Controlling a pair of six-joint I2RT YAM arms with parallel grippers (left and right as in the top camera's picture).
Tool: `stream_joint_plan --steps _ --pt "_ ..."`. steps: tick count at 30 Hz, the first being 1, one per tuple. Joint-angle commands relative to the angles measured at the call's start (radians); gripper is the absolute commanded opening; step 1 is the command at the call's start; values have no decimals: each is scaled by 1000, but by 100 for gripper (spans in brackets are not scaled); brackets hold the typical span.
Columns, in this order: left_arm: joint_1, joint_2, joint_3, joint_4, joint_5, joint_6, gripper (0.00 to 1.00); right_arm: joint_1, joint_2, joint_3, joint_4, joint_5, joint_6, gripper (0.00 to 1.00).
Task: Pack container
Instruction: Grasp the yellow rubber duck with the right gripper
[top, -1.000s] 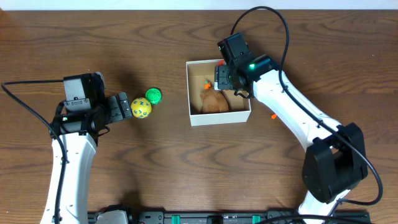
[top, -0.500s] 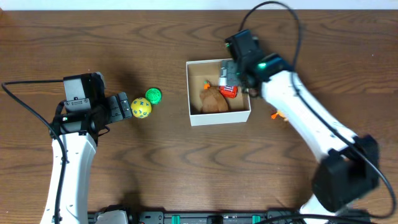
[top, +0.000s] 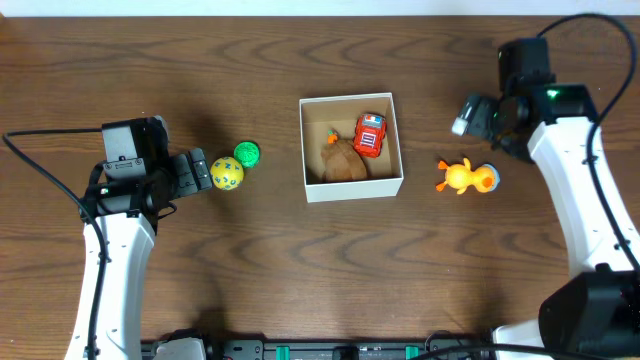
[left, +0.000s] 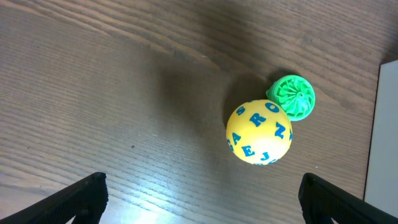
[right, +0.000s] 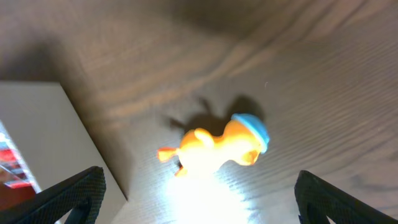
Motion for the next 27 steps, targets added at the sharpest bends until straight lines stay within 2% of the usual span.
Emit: stream_joint_plan --steps 1,7,10,13,14,16,17,18,19,20,27 --pt "4 6 18 -3 -1 -9 98 7 23 -103 43 -60 -31 98" --pt "4 6 18 -3 -1 -9 98 4 23 -345 279 -37 87 89" --pt "4 6 18 -3 -1 -9 98 1 23 -438 414 -32 92 90" --pt "4 6 18 -3 -1 -9 98 -3 23 -504 520 -26 92 84" --pt "4 6 18 -3 -1 -9 98 -5 23 -520 544 -26 92 78" --pt "4 6 18 -3 -1 -9 98 -4 23 -537 569 -26 92 59" --pt "4 6 18 -3 -1 -9 98 -5 23 -541 571 -26 92 46" --pt "4 6 18 -3 -1 -9 98 -5 23 -541 571 -26 92 22" --pt "4 6 18 -3 -1 -9 98 -5 23 -540 575 -26 92 8" --pt "4 6 18 -3 -1 -9 98 -5 18 -539 584 -27 91 2" --pt "4 6 18 -3 -1 -9 98 15 -60 -462 554 -99 68 1"
